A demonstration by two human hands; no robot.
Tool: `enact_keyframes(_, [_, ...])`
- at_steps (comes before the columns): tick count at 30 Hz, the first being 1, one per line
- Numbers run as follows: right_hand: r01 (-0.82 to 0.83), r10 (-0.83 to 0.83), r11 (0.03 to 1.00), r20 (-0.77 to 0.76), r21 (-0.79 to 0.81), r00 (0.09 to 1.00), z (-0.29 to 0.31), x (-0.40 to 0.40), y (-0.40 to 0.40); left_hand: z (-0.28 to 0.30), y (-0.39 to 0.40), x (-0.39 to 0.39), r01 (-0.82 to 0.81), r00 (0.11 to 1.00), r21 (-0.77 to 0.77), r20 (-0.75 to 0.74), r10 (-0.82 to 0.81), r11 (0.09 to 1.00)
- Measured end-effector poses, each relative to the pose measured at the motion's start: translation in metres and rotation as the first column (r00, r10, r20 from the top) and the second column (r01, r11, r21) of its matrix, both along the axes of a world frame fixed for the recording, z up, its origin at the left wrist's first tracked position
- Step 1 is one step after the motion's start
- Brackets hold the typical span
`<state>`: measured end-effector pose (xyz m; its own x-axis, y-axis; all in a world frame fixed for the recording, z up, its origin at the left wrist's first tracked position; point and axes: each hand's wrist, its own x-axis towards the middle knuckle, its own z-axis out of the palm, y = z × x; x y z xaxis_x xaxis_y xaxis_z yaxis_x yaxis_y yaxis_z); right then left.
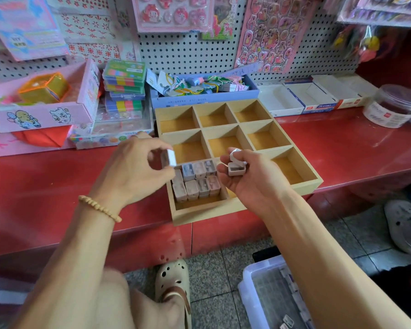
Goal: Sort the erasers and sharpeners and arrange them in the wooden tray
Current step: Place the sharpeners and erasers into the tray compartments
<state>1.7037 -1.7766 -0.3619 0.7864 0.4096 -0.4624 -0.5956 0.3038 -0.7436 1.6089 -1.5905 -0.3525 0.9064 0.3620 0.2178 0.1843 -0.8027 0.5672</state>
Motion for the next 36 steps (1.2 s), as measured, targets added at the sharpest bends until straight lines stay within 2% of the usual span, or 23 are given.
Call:
enact_keyframes(6, [-0.004, 0.005, 1.000, 0.028, -0.019, 1.000, -0.001, 0.002, 0.000, -0.006, 0.000, 0.002, 0.044, 0.986, 0.036, -0.164, -0.038, 0.998])
enact_keyframes(12, [0.023, -0.022, 0.999, 0.037, -0.036, 0.999, 0.001, 0.000, 0.000, -0.009, -0.004, 0.013, 0.053, 0.967, 0.177, -0.256, -0.006, 0.983])
enact_keyframes(21, [-0.026, 0.039, 0.993, 0.111, -0.112, 0.993, 0.004, -0.003, -0.002, -0.013, 0.000, 0.019, 0.097, 0.963, 0.161, -0.265, -0.052, 0.982])
enact_keyframes(23, [-0.105, 0.125, 0.986, 0.162, -0.130, 0.979, 0.004, -0.003, -0.003, -0.014, 0.001, 0.018, 0.083, 0.975, 0.138, -0.218, -0.052, 0.987])
enact_keyframes(25, [-0.189, 0.223, 0.968, 0.220, -0.167, 0.949, 0.004, -0.004, -0.003, -0.011, -0.004, 0.016, 0.071, 0.994, 0.027, -0.083, -0.069, 0.997])
enact_keyframes(28, [-0.253, 0.323, 0.934, 0.291, -0.254, 0.900, 0.002, -0.004, 0.000, -0.004, -0.020, 0.012, 0.173, 0.984, -0.131, 0.062, -0.166, 0.976])
enact_keyframes(33, [-0.286, 0.382, 0.910, 0.336, -0.302, 0.861, 0.002, -0.007, 0.005, -0.004, -0.040, 0.014, 0.290, 0.952, -0.132, 0.139, -0.272, 0.948])
enact_keyframes(36, [-0.292, 0.357, 0.928, 0.329, -0.230, 0.874, 0.002, -0.007, 0.002, -0.004, -0.037, 0.014, 0.276, 0.955, -0.113, 0.147, -0.259, 0.954])
